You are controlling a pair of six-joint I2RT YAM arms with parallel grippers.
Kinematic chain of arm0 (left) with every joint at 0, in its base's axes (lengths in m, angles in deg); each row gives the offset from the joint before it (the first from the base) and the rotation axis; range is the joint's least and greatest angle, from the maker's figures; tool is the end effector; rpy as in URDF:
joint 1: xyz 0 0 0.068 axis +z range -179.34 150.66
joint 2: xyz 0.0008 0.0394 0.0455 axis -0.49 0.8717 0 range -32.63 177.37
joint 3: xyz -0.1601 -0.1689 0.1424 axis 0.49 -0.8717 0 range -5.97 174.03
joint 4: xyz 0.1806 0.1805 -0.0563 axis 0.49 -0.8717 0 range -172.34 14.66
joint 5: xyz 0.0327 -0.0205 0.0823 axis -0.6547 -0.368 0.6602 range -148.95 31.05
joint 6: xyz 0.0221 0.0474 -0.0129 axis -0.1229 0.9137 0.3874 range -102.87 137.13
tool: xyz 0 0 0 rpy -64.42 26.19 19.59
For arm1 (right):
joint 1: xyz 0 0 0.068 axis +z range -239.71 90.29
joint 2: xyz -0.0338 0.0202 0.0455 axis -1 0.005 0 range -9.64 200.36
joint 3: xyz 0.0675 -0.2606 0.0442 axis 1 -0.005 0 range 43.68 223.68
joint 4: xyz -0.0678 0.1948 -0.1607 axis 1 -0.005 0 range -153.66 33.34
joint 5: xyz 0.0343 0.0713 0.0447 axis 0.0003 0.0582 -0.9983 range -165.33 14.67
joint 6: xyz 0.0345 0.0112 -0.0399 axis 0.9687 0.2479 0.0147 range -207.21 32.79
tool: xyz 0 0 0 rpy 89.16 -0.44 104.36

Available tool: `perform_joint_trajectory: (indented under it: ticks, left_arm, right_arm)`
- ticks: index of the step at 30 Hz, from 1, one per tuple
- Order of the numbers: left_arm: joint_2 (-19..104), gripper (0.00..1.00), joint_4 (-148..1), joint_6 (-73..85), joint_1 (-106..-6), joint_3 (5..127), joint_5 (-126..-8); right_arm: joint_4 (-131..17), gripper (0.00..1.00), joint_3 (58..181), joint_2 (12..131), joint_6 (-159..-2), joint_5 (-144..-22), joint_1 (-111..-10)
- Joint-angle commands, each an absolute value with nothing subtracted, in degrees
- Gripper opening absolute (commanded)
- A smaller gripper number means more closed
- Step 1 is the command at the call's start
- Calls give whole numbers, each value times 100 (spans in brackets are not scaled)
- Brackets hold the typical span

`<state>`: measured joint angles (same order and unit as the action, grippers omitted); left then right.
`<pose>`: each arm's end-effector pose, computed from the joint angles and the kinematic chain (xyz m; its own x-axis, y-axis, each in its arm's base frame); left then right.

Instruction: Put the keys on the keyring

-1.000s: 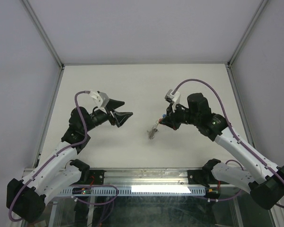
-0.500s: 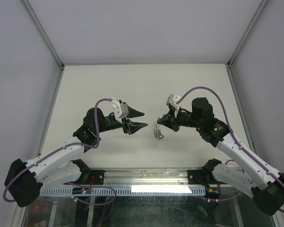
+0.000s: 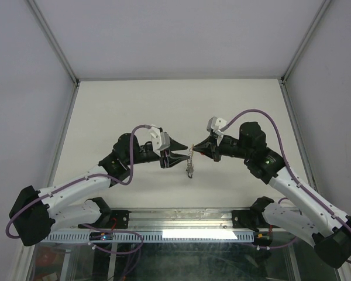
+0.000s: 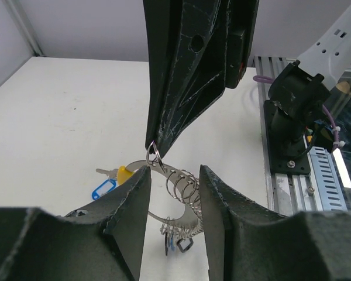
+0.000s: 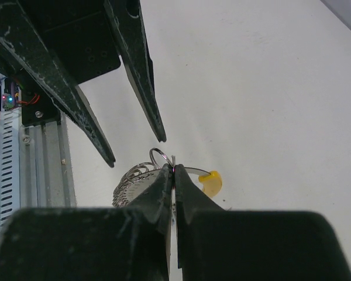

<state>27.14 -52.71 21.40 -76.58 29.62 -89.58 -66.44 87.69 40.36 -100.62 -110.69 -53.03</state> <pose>0.1496 -0.1883 0.2932 0.0544 0.0354 -0.9979 0.9762 0.2081 0.0606 0.1476 0.1356 0.3218 0.0045 -0.2325 -0.9726 -0.9589 0.2750 -0.0702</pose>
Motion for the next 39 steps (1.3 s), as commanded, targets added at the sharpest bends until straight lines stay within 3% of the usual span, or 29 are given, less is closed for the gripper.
perform_joint_trajectory:
  ticks: [1, 5, 13, 29, 39]
  left_arm:
    - [2835, 37, -4912, 2301, -7838, 3280, -8835]
    - [2933, 29, -4891, 2319, -7916, 3324, -8684]
    - [2977, 0, -5009, 2399, -7931, 3370, -8411]
    - [2438, 0, -5230, 2842, -7926, 2992, -7982]
    - [1940, 0, -4575, 2562, -7926, 2376, -7997]
  right_arm:
    - [-6137, 0, 8790, 3860, -10057, -11050, -5229]
    - [-6130, 0, 8770, 3854, -10049, -11036, -5184]
    - [-6132, 0, 8756, 3831, -10066, -11085, -5147]
    - [-6156, 0, 8683, 3618, -9933, -11076, -5144]
    - [-5622, 0, 8474, 3489, -9173, -11067, -5144]
